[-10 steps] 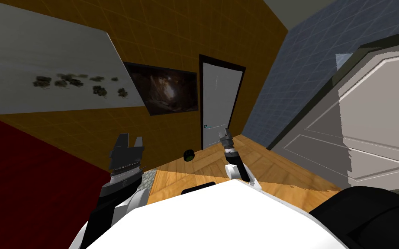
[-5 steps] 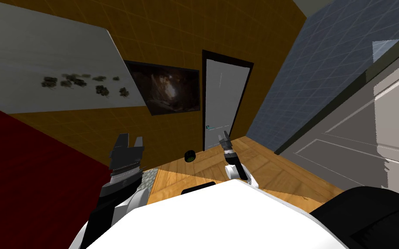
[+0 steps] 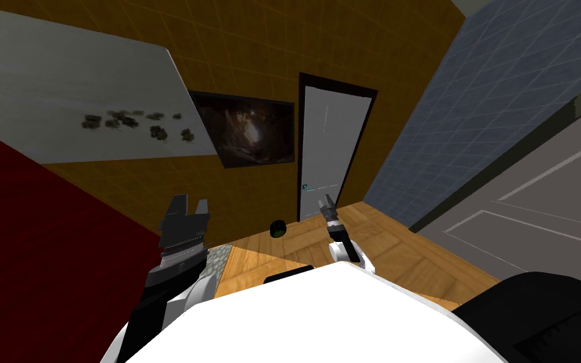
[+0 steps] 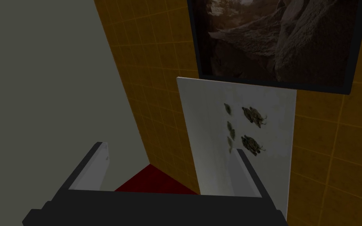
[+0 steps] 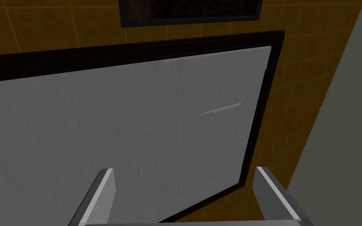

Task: Pull the door open

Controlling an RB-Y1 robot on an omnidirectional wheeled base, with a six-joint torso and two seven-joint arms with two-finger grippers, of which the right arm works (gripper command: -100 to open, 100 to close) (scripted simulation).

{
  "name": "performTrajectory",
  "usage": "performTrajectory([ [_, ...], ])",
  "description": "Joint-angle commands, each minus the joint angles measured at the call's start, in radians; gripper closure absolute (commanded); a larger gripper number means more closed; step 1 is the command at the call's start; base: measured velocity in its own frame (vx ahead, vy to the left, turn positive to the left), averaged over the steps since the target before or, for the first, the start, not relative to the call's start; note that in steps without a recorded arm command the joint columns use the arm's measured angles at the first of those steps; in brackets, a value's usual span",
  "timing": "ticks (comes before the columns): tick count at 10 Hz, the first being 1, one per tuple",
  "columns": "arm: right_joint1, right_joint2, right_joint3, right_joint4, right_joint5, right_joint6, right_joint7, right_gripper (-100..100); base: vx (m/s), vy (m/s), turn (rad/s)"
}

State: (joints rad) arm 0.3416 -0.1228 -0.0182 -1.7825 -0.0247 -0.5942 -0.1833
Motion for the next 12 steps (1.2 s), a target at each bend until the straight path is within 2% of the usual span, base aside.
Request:
performTrajectory([
  [1,-0.007,-0.006,-0.003,0.033,-0.003,-0.007,-0.002,-100,0.064,-0.023,0.067],
  [4,-0.032,-0.034,-0.017,0.144,-0.016,-0.047,-0.015,-100,0.073,-0.039,0.131],
  [5,-0.032,-0.034,-0.017,0.161,-0.016,-0.047,-0.015,-100,0.061,-0.036,0.052],
  [6,-0.041,-0.044,-0.021,0.192,-0.021,-0.061,-0.02,-100,0.053,-0.019,0.094],
  [9,-0.05,-0.054,-0.026,0.249,-0.025,-0.075,-0.024,-100,0.04,-0.023,0.069],
  [10,-0.058,-0.064,-0.031,0.283,-0.03,-0.089,-0.029,-100,0.042,-0.024,0.093],
  [11,-0.058,-0.064,-0.031,0.293,-0.03,-0.089,-0.029,-100,0.041,-0.024,0.051],
  [12,-0.067,-0.073,-0.036,0.332,-0.034,-0.103,-0.033,-100,0.052,-0.033,0.088],
])
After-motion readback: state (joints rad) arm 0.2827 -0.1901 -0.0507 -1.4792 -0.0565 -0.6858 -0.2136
